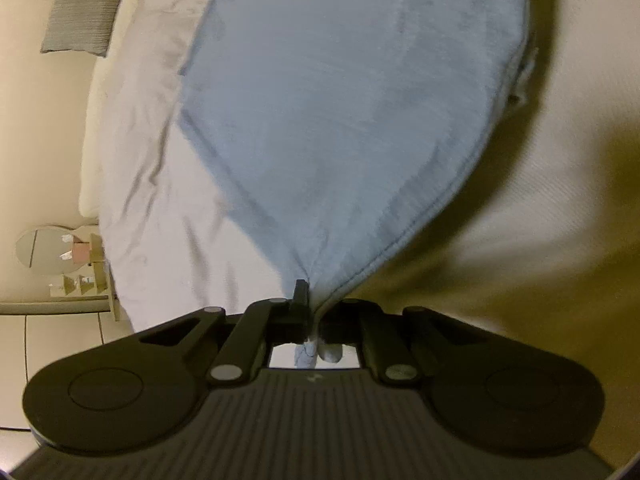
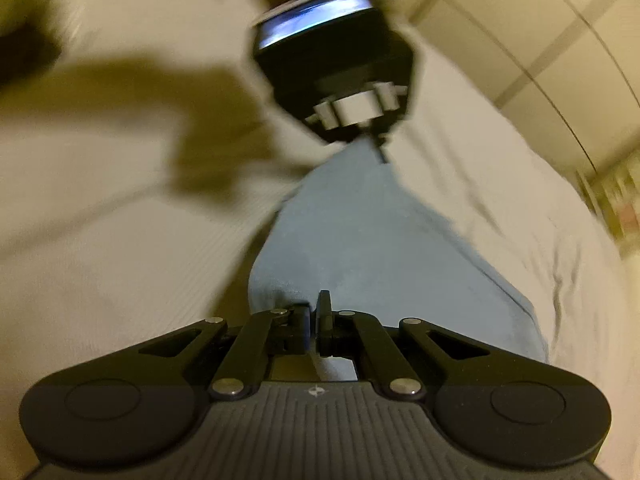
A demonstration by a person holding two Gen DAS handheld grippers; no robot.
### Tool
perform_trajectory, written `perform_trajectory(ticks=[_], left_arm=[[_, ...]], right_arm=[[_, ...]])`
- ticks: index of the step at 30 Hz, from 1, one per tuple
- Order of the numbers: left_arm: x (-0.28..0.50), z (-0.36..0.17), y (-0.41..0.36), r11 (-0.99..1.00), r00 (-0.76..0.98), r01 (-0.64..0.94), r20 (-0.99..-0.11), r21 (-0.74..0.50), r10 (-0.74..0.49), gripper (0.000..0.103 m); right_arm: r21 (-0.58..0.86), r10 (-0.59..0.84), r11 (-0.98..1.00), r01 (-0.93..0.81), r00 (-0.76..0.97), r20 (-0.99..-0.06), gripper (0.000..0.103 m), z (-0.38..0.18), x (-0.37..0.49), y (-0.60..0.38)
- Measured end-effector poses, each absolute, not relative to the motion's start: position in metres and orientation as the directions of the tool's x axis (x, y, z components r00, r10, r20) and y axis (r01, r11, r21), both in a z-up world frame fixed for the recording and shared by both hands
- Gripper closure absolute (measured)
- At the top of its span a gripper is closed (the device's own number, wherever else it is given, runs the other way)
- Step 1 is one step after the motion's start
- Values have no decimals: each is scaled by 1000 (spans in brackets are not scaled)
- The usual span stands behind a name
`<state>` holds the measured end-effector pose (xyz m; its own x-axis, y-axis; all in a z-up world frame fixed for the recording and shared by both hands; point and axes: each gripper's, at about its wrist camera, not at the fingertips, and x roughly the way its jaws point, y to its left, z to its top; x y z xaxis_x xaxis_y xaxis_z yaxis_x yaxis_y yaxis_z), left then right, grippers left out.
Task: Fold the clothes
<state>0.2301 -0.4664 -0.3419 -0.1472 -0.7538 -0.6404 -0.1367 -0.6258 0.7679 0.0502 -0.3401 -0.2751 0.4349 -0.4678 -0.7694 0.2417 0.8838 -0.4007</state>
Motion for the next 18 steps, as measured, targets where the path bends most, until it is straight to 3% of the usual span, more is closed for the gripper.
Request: perform_trajectory(ticks=[10, 18], left_arm=[[155, -234, -545, -626, -137, -62, -628, 778, -766, 100], [34, -234, -648, -711, -130, -163, -730, 684, -671, 99]], right_arm=[[0, -504, 731, 682, 540, -674, 103, -178, -69, -440], [365, -441, 429, 826, 544, -714, 103, -209, -195, -549]])
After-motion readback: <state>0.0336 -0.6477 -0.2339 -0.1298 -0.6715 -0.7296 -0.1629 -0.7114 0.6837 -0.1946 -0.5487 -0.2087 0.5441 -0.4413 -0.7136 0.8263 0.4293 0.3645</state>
